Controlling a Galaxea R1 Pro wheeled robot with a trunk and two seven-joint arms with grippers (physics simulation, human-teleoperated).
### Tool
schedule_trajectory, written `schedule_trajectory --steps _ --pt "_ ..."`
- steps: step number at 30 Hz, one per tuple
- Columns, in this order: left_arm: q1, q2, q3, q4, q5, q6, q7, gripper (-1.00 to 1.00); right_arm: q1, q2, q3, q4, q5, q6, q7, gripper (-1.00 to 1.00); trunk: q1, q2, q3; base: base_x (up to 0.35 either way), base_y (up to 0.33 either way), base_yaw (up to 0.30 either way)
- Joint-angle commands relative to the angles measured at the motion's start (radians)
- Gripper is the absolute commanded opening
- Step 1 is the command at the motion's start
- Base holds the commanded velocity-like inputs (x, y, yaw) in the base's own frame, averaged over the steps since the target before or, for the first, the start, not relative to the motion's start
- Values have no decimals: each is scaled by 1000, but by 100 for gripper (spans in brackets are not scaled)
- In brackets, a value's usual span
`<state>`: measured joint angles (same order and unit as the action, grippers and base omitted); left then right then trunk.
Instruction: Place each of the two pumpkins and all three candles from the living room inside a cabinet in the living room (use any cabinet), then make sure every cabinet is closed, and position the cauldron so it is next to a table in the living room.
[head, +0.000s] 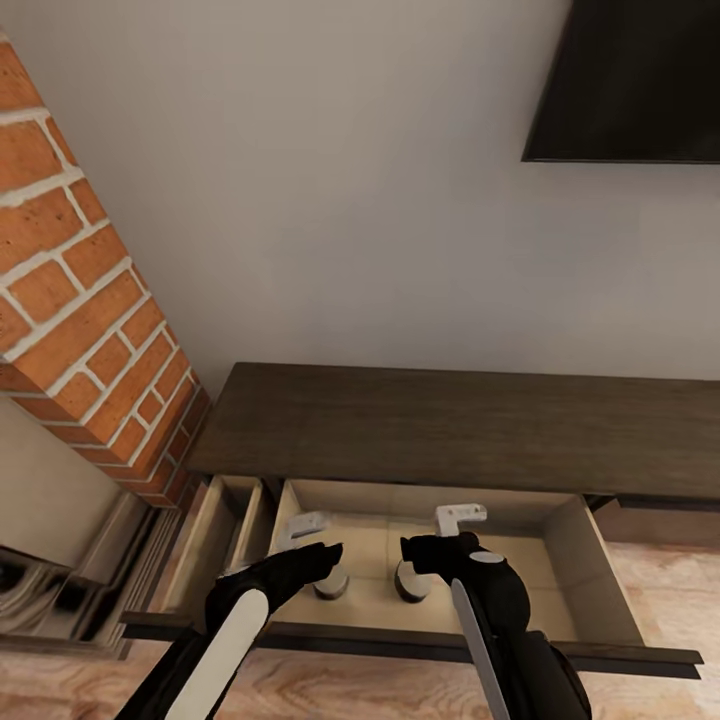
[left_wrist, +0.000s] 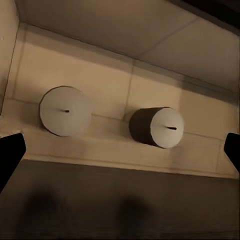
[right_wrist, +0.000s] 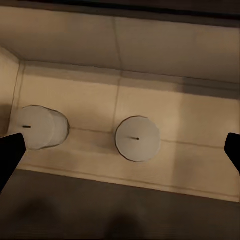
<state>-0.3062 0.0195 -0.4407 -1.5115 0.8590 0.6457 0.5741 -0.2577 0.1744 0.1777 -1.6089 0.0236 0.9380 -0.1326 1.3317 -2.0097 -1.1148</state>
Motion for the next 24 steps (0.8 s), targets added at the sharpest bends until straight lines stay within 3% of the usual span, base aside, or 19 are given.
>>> schedule_trajectory --steps 1,3,10,11,16,24 --pt "12 1 13 -11 14 -1 10 100 5 0 7 -2 3 5 -3 100 0 0 1 0 0 3" --pt "41 2 65 -33 21 -5 5 100 27 0 39 -5 3 5 -3 100 0 0 4 0 0 1" --pt "89 5 126 -78 29 -8 -12 100 37 0 57 -6 4 1 -2 100 0 0 16 0 0 0" --pt "102 -4 134 -88 30 -8 -32 100 33 0 55 -7 4 2 -3 100 0 0 17 0 0 0" --pt "112 -10 111 -94 29 -35 -48 100 35 0 61 -7 4 -8 -5 100 0 0 25 0 0 50" --pt "120 -4 110 -87 30 -103 -53 100 37 0 62 -7 4 -10 -7 100 0 0 37 0 0 167"
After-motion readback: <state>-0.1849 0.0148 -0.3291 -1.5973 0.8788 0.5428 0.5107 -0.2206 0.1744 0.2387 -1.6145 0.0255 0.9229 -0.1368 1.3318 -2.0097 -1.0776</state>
